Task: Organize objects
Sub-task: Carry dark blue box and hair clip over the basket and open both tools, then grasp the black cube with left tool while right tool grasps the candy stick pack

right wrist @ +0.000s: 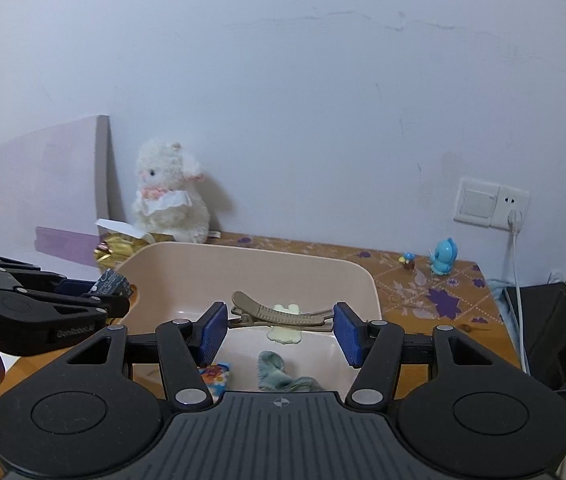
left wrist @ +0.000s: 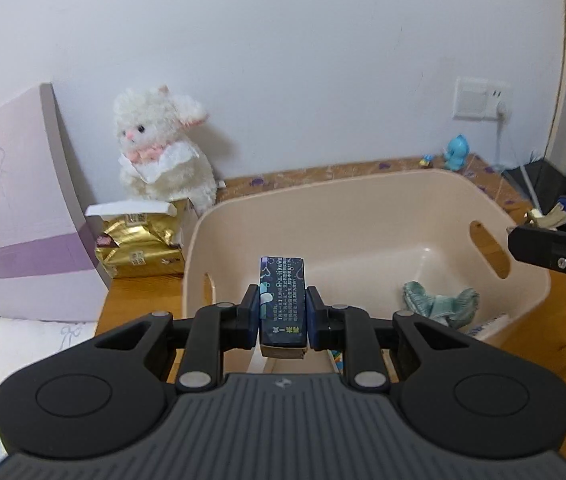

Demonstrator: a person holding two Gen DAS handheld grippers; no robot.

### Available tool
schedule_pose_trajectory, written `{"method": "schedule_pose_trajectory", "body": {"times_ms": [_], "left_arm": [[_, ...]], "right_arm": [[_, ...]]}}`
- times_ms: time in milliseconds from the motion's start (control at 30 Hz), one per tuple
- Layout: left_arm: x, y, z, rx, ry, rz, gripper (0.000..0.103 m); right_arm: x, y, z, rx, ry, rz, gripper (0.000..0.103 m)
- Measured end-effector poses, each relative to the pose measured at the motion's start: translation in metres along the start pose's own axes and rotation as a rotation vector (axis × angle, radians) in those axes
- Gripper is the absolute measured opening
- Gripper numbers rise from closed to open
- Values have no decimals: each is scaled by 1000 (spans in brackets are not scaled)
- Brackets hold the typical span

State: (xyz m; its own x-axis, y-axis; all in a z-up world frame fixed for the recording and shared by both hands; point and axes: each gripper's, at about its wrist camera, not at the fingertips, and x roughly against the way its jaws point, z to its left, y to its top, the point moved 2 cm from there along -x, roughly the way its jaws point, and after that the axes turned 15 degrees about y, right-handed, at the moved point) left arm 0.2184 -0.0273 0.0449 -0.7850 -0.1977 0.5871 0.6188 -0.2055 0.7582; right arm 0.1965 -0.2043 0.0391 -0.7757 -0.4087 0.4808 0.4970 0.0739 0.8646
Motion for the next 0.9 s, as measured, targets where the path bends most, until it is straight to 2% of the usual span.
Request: {"method": "schedule_pose_trajectory", "body": {"times_ms": [300,533,567,600,667,733,867,900], "left_arm": [[-52,-3,-23,-57,23,188,25],[-66,-11,-24,-65,45,241,27],[-64,-10,-23,-63,45,238,37],[-61,-9,-22,-55,47,230,57],[-53,-5,-18,-35,57,193,76],[-41,-1,-13,-28,65,145,81],[-18,2,-5,-35,67,83,88],[-13,2,-2,-37,68,67,91]], "right_arm": [[-51,-10,-17,-24,-36,127,55],[-73,-27,-25,-57,-42,204,55],[-72,-28,-26,-62,-39,203,56],[-70,-28,-26,-65,-39,197,63],[-61,-26,-25,-66,-36,177,66],[-51,-24,-21,-56,-38,151,75],[-24,-19,-11,-27,-33,98,82],[-18,-19,-8,-25,-26,91,87]]}}
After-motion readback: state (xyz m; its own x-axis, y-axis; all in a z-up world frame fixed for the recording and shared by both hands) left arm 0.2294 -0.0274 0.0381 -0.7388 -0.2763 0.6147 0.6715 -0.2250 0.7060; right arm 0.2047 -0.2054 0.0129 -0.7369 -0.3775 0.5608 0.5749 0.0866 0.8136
